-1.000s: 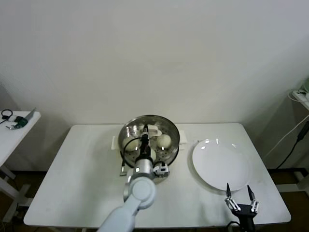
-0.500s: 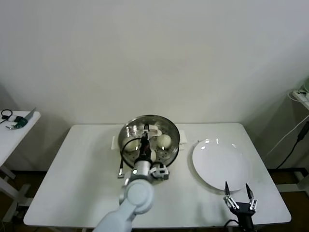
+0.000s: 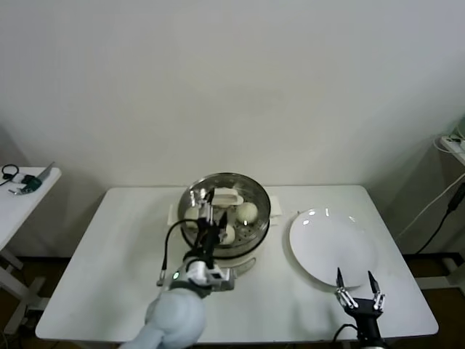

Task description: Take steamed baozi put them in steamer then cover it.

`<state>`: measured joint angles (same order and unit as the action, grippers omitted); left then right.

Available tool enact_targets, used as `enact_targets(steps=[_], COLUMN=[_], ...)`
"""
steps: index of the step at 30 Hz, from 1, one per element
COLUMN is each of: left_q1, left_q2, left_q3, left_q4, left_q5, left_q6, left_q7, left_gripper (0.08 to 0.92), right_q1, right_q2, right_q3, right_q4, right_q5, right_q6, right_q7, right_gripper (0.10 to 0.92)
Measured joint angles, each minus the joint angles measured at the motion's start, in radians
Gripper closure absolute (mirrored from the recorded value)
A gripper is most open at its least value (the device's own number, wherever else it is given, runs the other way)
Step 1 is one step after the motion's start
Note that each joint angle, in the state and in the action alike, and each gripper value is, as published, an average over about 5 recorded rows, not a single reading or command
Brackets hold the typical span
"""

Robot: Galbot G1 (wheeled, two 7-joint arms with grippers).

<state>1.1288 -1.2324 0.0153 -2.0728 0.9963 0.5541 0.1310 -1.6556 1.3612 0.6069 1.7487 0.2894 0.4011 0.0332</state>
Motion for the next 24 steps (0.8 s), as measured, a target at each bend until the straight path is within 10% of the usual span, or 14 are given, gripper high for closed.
enact_targets(steps=[24], left_q1=[0.349], left_q2=[0.044], left_q3=[-0.630], left_q4=[0.220], left_q5=[-1.215], left_q6=[-0.526], left_q7=[-0.186], left_gripper=[0.177], right_q1=[0.024], right_q2=[-0.015], right_q3=[-0.003], right_q4=[0.020], right_q5=[-0.053], right_q6=[-0.063], right_q7=[0.016], right_gripper=[0.203])
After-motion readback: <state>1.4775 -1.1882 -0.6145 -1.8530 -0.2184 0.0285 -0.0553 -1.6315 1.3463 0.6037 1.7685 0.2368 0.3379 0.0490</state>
